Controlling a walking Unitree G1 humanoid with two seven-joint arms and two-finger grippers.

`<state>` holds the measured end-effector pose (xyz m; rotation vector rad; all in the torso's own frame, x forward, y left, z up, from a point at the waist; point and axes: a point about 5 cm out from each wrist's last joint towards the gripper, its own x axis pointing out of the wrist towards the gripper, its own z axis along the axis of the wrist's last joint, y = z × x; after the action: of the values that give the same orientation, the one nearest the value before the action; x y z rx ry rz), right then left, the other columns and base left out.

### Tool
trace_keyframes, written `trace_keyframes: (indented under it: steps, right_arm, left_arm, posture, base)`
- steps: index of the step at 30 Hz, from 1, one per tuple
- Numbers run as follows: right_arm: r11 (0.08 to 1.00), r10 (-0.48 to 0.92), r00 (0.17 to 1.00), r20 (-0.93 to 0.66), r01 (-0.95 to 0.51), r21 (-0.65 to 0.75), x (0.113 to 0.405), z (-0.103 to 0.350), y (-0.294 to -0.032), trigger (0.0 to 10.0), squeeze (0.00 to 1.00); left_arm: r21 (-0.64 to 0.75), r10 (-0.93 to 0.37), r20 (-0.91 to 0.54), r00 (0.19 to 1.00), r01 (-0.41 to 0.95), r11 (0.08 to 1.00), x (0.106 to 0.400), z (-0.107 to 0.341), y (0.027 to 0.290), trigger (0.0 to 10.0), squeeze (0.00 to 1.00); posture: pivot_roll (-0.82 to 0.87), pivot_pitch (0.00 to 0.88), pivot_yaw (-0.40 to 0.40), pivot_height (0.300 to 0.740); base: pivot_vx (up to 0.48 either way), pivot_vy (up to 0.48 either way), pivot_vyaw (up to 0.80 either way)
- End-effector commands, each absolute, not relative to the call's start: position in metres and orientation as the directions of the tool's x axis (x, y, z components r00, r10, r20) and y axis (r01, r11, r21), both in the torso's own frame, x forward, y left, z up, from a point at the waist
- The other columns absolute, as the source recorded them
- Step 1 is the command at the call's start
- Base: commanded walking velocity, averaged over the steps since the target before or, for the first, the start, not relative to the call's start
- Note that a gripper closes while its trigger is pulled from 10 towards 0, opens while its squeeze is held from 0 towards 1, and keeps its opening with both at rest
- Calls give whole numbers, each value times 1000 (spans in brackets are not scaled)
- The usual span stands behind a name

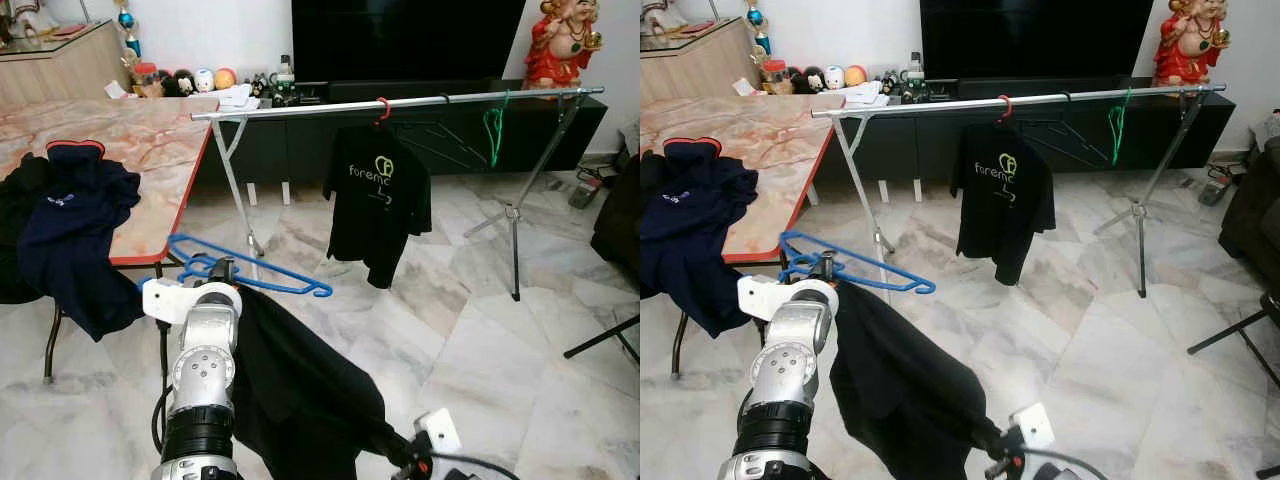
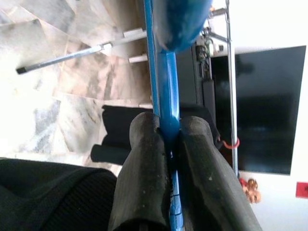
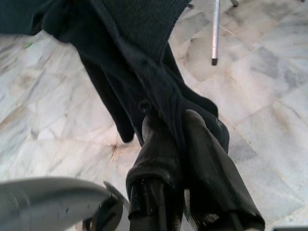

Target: Hang hanger

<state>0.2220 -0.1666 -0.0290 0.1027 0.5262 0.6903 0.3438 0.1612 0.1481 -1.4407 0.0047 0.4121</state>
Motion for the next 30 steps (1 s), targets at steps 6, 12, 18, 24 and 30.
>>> trace_keyframes:
  steps: [6,12,18,24,30]
  right_arm:
    - [613,732,400,-551,-739,279,185,-40,-181,0,0]
    - [543,769,317,-555,-782,305,174,-38,-180,0,0]
    - [667,663,464,-587,-722,183,189,-35,-191,0,0]
    - [750,563,523,-639,-649,130,206,-37,-196,0,0]
    - [778,554,571,-606,-614,132,217,-32,-192,0,0]
  left_arm:
    - [-951,438,-269,858,-308,20,340,156,184,10000,0]
    - [-915,512,-310,802,-397,68,334,144,196,10000,0]
    - [-859,59,-77,995,-96,503,353,168,140,10000,0]
    - [-559,-395,138,909,400,726,327,187,93,10000,0]
    - [-230,-555,83,828,558,797,314,182,94,10000,0]
  posture:
    - [-30,34,38,740]
    - [-33,31,43,740]
    - [-32,31,44,740]
    - [-28,29,45,740]
    - [-17,24,45,740]
  base:
    - [0,0,0]
    - [0,0,0]
    - [0,0,0]
    - [0,0,0]
    - [0,0,0]
